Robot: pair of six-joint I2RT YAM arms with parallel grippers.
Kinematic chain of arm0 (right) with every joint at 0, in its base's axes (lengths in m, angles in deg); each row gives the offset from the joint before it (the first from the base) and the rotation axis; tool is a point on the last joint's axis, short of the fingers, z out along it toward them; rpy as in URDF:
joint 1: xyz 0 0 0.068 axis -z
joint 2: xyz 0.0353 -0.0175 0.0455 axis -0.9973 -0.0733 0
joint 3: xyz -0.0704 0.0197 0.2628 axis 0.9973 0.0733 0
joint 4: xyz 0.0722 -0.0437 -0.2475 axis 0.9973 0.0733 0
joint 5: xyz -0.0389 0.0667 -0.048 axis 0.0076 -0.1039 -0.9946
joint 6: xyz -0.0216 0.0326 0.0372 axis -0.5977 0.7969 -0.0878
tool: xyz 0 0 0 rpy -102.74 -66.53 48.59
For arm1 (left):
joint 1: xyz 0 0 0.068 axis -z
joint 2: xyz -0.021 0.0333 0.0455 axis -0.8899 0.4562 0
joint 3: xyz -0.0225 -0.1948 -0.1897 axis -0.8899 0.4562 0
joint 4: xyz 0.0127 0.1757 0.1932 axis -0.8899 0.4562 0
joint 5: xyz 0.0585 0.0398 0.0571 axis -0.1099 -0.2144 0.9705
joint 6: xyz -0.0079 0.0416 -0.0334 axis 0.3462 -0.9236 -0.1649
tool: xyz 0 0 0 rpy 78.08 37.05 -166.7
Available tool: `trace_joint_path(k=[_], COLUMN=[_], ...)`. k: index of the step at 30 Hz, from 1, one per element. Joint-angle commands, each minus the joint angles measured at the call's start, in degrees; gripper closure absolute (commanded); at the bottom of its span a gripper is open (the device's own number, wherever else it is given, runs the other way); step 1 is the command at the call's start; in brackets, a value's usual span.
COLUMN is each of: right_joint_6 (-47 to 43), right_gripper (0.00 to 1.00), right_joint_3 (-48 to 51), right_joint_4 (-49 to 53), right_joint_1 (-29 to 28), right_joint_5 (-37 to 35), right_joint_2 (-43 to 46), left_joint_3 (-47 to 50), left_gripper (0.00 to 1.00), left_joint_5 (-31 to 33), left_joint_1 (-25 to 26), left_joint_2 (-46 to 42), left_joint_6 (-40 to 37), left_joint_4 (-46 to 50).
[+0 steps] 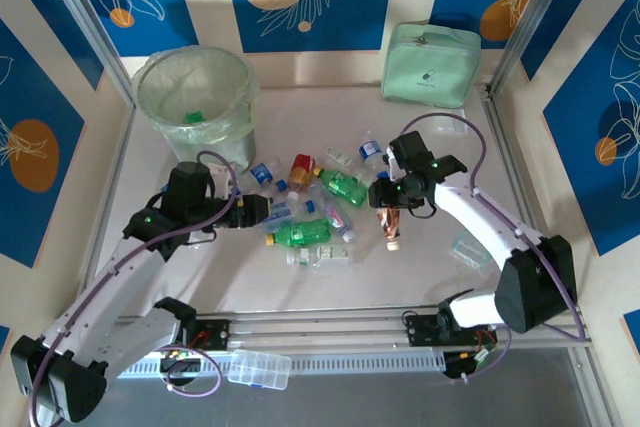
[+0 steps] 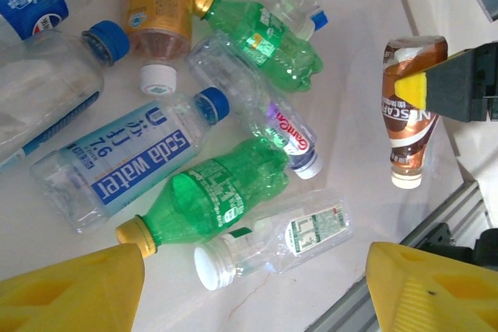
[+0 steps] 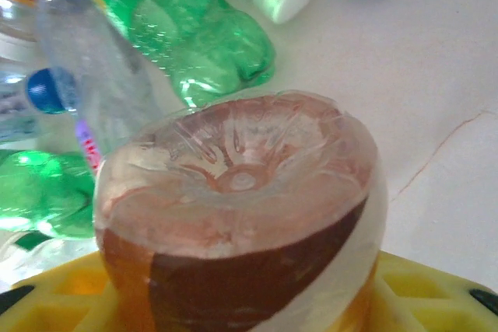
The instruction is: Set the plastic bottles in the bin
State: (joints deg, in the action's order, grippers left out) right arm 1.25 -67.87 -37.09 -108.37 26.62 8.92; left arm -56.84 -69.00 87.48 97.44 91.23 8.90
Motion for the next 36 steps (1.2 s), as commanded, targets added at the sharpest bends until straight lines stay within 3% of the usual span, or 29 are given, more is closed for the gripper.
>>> trace_joint_path(k=[1,12,17,24,36], right_joint_6=[1.9,11.3,18.8,25.0,32.1], right_gripper=[0.48,0.48,0.49,0.49,0.5], right_joint_3=[0.7,2.7,4.3,5.3,6.0], right_joint_4=[-0.2,-9.4,-18.2,-29.0,-41.9], right_joint_1=[0.2,-0.2,-2.3,-6.5,-12.1], right_joint_5=[6.9,23.1,27.5,27.5,27.7], right_joint_2=[4.1,12.9,13.8,12.7,8.8], left_joint_3=[1.0,4.2,2.7,0.4,-1.5], left_gripper=[0.24,0.2,0.16,0.13,0.12], left_joint_5=[-1.6,-2.3,-7.5,-15.4,-20.6], left_joint_1=[1.5,9.5,10.8,11.4,13.3], left_joint_2=[-1.2,0.2,2.9,9.5,14.3], left_joint_6=[1.1,3.8,3.5,5.0,7.0], left_joint_4=[-3.2,-18.0,-24.1,-30.3,-36.4])
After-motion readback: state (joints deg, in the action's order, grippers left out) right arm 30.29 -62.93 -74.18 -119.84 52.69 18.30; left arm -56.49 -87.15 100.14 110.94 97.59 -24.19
